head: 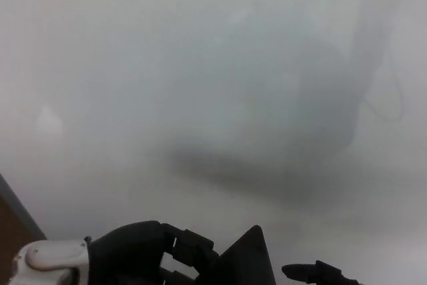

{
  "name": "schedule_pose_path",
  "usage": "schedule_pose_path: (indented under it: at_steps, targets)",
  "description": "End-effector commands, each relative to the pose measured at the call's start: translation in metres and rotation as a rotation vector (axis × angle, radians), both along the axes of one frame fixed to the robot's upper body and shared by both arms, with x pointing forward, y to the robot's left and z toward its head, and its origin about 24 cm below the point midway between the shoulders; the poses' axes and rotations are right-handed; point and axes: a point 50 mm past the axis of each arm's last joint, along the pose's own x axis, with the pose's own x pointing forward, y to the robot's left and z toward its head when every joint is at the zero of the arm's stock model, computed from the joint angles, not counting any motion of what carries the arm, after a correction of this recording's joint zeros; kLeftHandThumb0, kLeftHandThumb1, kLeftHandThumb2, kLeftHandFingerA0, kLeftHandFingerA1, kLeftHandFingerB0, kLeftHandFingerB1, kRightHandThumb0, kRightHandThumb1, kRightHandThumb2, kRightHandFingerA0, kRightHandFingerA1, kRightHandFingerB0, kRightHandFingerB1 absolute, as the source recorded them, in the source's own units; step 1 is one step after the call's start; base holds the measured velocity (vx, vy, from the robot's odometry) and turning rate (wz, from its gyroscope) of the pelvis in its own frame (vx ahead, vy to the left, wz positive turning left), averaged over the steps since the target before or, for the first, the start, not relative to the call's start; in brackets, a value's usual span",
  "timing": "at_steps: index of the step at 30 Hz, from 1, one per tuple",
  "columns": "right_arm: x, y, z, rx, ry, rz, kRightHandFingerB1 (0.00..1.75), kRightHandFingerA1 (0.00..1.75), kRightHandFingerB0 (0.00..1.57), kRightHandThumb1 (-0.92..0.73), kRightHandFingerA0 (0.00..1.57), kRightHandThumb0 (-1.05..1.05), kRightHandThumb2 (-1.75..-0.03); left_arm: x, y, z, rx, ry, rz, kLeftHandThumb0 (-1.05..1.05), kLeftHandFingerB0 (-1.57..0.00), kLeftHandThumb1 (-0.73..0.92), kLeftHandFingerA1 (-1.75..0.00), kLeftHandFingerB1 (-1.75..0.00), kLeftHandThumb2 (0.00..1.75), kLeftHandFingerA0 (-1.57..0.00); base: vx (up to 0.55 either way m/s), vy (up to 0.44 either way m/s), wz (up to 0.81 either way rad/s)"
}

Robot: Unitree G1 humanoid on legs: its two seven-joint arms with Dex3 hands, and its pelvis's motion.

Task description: A magnetic marker holder is on the left hand side of the white board, the robot put the index and middle finger into the opening of the container and pull off the magnetic holder and hand it to a human on the left hand side.

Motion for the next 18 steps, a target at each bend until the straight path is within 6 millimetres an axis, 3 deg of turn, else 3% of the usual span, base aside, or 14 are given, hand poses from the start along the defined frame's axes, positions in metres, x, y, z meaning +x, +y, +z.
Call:
schedule_pose_path:
  at_steps: [1,2,3,4,8,14,18]
  targets:
    - [0.004,0.0,-0.001,-0.053,0.018,0.05,0.48,0.51,0.69,-0.7,0.83,-0.46,-0.61,-0.053,0.028,0.034,-1.07,0.091,0.133,-0.36,-0.92,0.45,-1.32,-0.54,0.53,-1.05,0.0,0.0,0.0]
    - [0.005,0.001,-0.001,-0.056,0.017,0.052,0.48,0.52,0.7,-0.7,0.84,-0.47,-0.61,-0.054,0.03,0.036,-1.083,0.077,0.141,-0.39,-0.91,0.46,-1.13,-0.54,0.54,-1.05,0.0,0.0,0.0]
    - [0.006,0.001,-0.001,-0.057,0.017,0.053,0.48,0.52,0.7,-0.7,0.84,-0.47,-0.61,-0.055,0.031,0.038,-1.089,0.067,0.144,-0.39,-0.91,0.46,-1.13,-0.54,0.54,-1.05,0.0,0.0,0.0]
    - [0.007,0.002,-0.001,-0.051,0.02,0.054,0.48,0.52,0.7,-0.7,0.84,-0.46,-0.61,-0.058,0.036,0.041,-1.111,0.054,0.176,-0.41,-0.9,0.47,-1.02,-0.53,0.55,-1.04,0.0,0.0,0.0]
    - [0.008,0.003,0.0,-0.052,0.013,0.058,0.48,0.52,0.69,-0.69,0.84,-0.47,-0.61,-0.062,0.044,0.046,-1.156,-0.008,0.212,-0.45,-0.83,0.59,-1.09,-0.58,0.58,-0.94,0.0,0.0,0.0]
    - [0.012,0.005,0.001,-0.055,0.013,0.072,0.47,0.51,0.69,-0.69,0.83,-0.45,-0.61,-0.074,0.052,0.051,-1.23,-0.035,0.325,-0.49,-0.82,0.62,-1.13,-0.65,0.59,-0.99,0.0,0.0,0.0]
    - [0.015,0.005,0.003,-0.055,0.007,0.077,0.47,0.51,0.69,-0.69,0.82,-0.45,-0.61,-0.079,0.059,0.047,-1.298,-0.025,0.347,-0.56,-0.8,0.7,-0.99,-0.59,0.61,-0.96,0.0,0.0,0.0]
